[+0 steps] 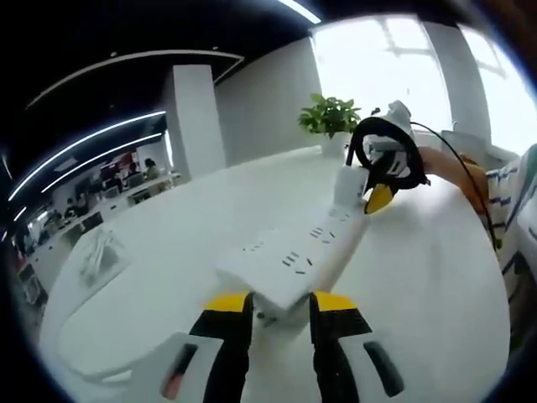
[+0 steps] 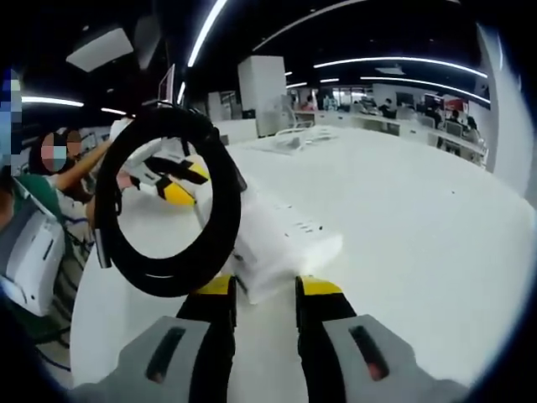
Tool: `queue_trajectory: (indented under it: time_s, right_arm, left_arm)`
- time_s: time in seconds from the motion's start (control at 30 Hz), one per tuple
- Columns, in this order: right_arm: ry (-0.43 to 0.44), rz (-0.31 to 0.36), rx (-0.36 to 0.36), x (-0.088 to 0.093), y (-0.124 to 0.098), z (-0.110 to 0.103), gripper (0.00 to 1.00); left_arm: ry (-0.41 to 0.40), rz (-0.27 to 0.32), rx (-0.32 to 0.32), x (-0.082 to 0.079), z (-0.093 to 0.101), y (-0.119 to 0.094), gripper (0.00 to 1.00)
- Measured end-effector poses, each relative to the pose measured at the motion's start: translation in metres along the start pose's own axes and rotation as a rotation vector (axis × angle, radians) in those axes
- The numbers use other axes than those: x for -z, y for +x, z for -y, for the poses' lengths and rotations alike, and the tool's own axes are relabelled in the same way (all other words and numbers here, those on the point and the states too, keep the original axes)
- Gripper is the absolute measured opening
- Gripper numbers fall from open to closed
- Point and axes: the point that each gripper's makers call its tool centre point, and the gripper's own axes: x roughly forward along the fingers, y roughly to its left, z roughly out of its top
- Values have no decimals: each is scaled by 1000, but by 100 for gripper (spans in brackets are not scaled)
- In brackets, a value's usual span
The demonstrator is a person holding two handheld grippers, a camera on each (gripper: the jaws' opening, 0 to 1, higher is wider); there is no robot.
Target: Straighten the power strip on the desk, plug the charger into it
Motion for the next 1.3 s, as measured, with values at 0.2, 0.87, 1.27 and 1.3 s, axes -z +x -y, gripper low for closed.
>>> queue_trajectory:
  time_s: [0.2, 0.87, 1.27, 1.3]
  right_arm:
    - [8, -9, -5, -2, 1, 5, 26]
    - [41, -5, 19, -5, 9, 20, 25]
    - [90, 8, 39, -7, 13, 33, 24]
    - [92, 8, 41, -7, 13, 34, 24]
  left_arm:
    - [-3, -20, -1, -2, -5, 5, 27]
    - [-35, -60, -8, -6, -17, 22, 27]
    - [-53, -60, -14, -10, -26, 32, 27]
    - [-55, -60, -14, -10, -27, 33, 27]
